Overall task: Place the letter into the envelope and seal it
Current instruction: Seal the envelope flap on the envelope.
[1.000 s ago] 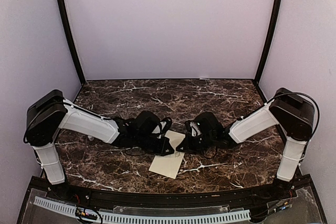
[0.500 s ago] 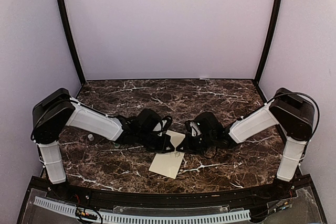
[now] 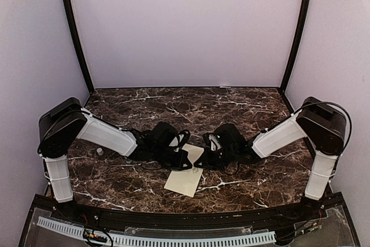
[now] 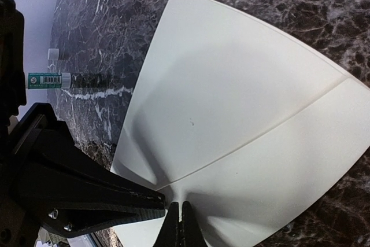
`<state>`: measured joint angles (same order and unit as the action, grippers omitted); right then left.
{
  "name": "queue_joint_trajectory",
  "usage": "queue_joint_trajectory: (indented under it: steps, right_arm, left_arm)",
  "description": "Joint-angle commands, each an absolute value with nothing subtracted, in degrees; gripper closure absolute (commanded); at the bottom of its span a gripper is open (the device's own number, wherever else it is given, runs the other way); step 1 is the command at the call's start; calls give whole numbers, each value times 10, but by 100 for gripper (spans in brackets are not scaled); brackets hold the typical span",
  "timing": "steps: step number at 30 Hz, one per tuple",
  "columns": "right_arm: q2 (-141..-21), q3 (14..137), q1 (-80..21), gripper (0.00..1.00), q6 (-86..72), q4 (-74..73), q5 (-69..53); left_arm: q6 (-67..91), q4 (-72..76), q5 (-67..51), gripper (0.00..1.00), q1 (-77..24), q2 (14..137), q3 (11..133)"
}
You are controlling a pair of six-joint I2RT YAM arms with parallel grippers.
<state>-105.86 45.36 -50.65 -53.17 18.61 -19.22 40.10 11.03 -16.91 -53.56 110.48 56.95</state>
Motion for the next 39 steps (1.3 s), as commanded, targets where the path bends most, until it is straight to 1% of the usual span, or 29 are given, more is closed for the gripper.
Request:
queue_joint_trajectory:
  steps: [1, 12, 24, 32, 39]
  right_arm:
    - [-1068, 456, -517, 100, -517, 179, -202]
    - [-1054, 439, -545, 100, -525, 187, -205]
    - [-1062, 449, -574, 100, -536, 184, -197]
    - [-1046, 442, -567, 100, -553, 172, -154]
    - [-1042, 441, -537, 100, -547, 168, -146]
  left_arm:
    - [400, 84, -151, 100, -536, 1122, 542]
    - [410, 89, -148, 100, -537, 1117, 518]
    - [405, 82, -145, 100, -537, 1109, 518]
    - [396, 83, -146, 100, -538, 1105, 511]
    - [386, 83, -147, 100, -537, 1103, 505]
